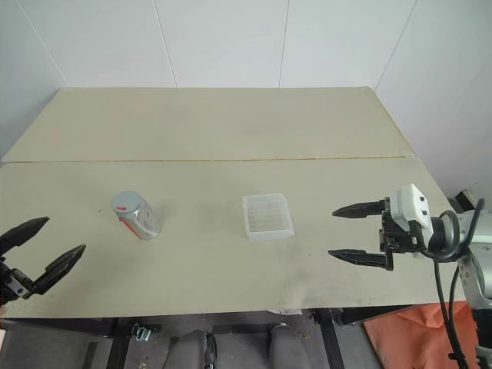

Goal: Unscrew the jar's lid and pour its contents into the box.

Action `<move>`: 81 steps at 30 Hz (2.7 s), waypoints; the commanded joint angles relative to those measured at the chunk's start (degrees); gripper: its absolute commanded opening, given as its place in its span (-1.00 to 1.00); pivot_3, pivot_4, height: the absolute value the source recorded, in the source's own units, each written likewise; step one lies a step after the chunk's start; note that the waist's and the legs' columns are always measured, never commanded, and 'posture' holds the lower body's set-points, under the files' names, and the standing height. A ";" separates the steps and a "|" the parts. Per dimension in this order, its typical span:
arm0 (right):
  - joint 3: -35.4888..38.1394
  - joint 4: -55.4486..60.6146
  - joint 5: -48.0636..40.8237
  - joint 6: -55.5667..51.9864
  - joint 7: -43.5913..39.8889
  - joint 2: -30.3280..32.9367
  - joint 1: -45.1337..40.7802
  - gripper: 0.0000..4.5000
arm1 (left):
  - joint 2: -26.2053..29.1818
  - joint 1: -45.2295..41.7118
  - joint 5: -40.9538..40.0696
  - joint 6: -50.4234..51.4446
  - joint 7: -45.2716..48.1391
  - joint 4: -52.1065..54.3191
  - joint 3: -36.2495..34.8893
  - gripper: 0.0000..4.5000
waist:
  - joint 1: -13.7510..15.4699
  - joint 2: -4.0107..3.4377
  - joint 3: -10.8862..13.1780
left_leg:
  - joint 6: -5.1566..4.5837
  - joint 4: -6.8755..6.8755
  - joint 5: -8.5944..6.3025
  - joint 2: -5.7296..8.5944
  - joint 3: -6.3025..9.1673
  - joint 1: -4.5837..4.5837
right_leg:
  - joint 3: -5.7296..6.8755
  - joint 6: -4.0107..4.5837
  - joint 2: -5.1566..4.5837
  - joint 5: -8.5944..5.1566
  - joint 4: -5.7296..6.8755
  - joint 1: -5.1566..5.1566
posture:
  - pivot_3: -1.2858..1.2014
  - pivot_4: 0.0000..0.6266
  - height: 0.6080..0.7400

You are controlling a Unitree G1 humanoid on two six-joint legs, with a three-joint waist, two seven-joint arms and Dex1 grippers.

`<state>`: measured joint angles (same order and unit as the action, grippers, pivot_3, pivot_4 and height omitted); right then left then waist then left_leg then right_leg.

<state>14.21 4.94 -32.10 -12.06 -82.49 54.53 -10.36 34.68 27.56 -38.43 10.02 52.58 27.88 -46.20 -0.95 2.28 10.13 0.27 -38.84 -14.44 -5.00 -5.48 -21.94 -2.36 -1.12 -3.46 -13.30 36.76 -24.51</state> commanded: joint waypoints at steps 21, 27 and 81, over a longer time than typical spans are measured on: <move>1.25 4.57 -2.28 -1.13 3.54 -1.62 -0.94 1.00 | -19.40 -4.14 19.17 -21.44 -13.47 -7.95 17.58 0.98 | 0.12 0.13 -0.10 | 0.00 -0.02 0.00 0.11 0.09 -0.02 | -0.05 -0.14 0.00 0.15 -0.07 0.06 | 0.03 -0.52 1.00; 2.54 6.66 -2.90 -1.91 4.55 -1.45 0.66 1.00 | -19.50 -10.17 21.82 -26.18 -16.38 -15.92 20.67 0.98 | 0.23 0.18 -0.14 | -0.01 -0.08 0.01 0.22 0.32 -0.04 | -0.05 -0.20 0.02 0.16 -0.09 0.13 | 0.03 -0.52 1.00; 1.26 22.76 -10.03 -10.41 23.83 -9.04 2.10 1.00 | -14.95 -33.68 15.13 -16.37 -15.71 -24.66 37.96 -0.09 | 0.19 0.18 -0.15 | -0.01 -0.06 0.01 0.24 0.43 -0.10 | -0.03 -0.44 0.03 0.43 -0.11 0.13 | 0.03 -0.52 1.00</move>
<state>16.23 23.93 -39.74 -20.97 -62.34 46.53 -7.28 19.00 -4.54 -21.04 -9.24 35.02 -0.85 -9.80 -0.77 2.46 9.98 0.27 -38.90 -14.43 -4.76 -5.01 -22.04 -2.37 -1.56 -3.40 -12.87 36.68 -24.38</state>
